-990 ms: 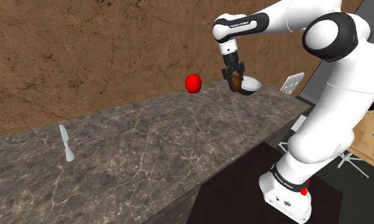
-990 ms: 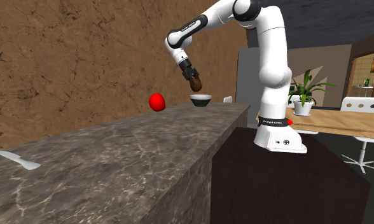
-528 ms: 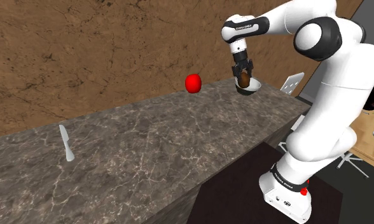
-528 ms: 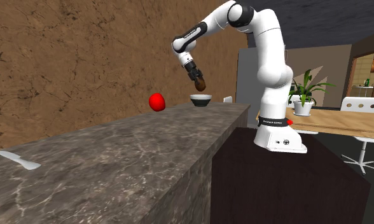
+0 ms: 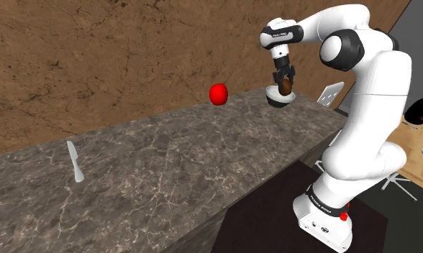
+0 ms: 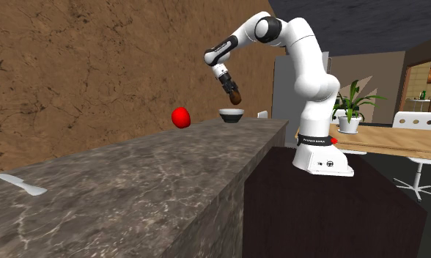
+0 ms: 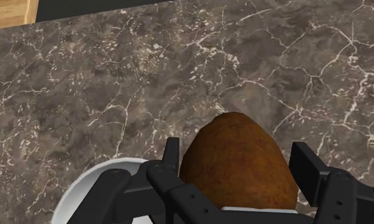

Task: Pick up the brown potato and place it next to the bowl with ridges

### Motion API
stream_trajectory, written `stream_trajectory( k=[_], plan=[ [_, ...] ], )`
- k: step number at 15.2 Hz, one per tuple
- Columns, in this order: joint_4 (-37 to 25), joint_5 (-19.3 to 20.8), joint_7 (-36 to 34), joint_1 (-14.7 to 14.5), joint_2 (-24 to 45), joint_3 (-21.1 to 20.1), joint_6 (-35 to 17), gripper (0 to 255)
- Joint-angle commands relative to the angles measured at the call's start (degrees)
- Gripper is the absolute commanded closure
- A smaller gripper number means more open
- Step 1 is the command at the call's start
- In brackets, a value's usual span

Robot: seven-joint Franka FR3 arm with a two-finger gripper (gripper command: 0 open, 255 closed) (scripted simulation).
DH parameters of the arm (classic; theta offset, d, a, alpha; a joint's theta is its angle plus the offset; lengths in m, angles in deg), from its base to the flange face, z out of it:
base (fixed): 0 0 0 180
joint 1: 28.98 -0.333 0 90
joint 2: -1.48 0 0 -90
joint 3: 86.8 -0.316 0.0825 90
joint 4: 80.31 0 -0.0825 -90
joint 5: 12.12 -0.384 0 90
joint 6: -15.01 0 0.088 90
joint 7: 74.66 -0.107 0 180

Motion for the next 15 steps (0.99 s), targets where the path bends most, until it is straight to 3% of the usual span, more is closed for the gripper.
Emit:
stream_trajectory(
  k=[1,15],
  plan=[
    [-0.1,0.2,0.7,0.5,0.6,0.3,-0.7,255],
    [6.5,0.0,-2.3,1.0,3.2,0.1,-9.5,255]
  ],
)
